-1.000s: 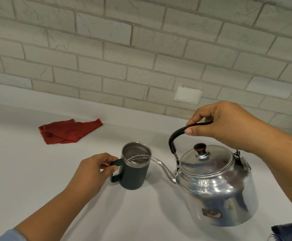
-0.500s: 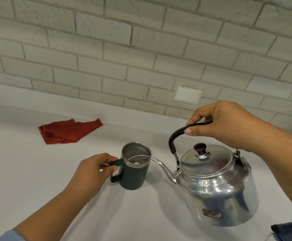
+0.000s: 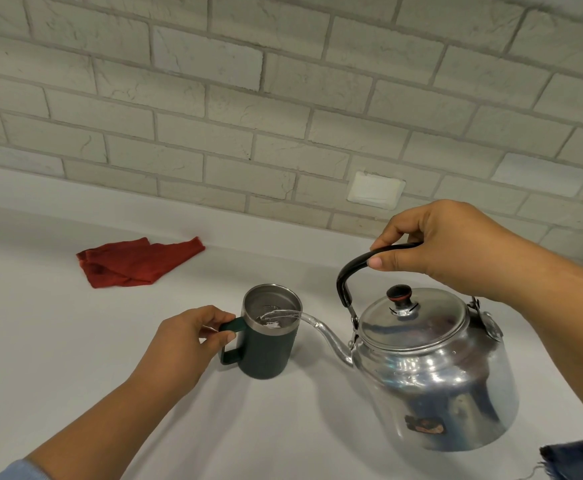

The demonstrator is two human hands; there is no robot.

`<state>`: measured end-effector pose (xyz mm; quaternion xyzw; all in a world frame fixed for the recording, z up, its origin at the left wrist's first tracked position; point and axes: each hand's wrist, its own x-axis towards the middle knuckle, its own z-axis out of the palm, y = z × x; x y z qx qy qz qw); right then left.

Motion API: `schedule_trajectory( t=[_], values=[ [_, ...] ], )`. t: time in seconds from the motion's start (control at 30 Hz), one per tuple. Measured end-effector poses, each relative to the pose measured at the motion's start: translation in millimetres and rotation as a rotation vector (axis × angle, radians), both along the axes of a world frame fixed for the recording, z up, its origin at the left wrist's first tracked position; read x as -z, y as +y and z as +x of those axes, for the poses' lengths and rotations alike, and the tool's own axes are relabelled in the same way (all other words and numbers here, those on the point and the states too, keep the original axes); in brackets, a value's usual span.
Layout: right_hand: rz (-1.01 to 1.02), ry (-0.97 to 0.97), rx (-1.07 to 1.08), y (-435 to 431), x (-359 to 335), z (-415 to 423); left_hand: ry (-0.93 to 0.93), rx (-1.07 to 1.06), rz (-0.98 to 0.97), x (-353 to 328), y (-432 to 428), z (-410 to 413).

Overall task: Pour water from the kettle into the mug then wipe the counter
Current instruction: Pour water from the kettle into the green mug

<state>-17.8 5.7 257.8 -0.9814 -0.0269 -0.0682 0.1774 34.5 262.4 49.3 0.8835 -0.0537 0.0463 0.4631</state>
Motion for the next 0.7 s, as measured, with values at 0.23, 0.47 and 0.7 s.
schedule_trajectory(
  t=[0.23, 0.47, 0.7],
  values=[
    [-0.008, 0.004, 0.006, 0.3, -0.4, 0.2, -0.002, 0.007, 0.005, 0.4, 0.8, 0.2],
    [-0.017, 0.012, 0.002, 1.3, -1.1, 1.7, 0.0, 0.008, 0.004, 0.9, 1.2, 0.5],
    [-0.029, 0.011, 0.0, 3.6, -4.0, 1.0, 0.008, -0.001, -0.011, 0.6, 0.9, -0.2]
  ],
)
